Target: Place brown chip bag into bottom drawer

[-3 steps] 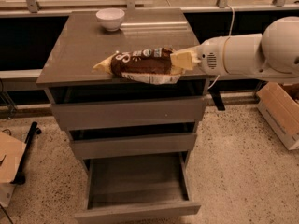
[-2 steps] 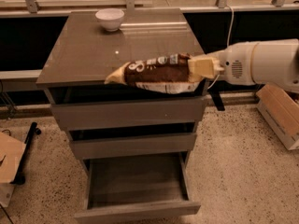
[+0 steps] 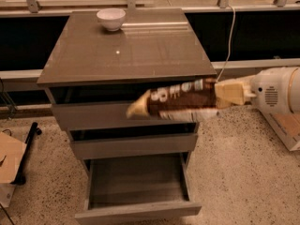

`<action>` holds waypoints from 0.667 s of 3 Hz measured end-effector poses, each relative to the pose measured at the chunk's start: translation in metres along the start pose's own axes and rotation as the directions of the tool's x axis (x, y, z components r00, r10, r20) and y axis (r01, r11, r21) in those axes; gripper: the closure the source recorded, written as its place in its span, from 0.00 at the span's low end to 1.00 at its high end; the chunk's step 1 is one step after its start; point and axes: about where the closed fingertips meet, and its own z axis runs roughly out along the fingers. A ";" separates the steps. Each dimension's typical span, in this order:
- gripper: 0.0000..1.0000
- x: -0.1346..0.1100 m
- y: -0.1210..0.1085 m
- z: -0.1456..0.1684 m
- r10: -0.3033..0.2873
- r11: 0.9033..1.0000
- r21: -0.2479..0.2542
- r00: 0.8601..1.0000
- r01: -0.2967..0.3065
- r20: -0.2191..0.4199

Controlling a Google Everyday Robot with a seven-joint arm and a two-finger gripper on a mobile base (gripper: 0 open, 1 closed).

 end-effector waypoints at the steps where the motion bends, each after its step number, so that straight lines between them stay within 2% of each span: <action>1: 1.00 0.031 0.003 0.014 0.022 0.999 -0.027 0.996 -0.025 -0.091; 2: 1.00 0.067 0.011 0.038 0.040 0.996 -0.067 0.982 -0.053 -0.186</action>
Offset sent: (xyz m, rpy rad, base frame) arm -0.0222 0.0309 -0.1293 -0.0554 0.3201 0.1133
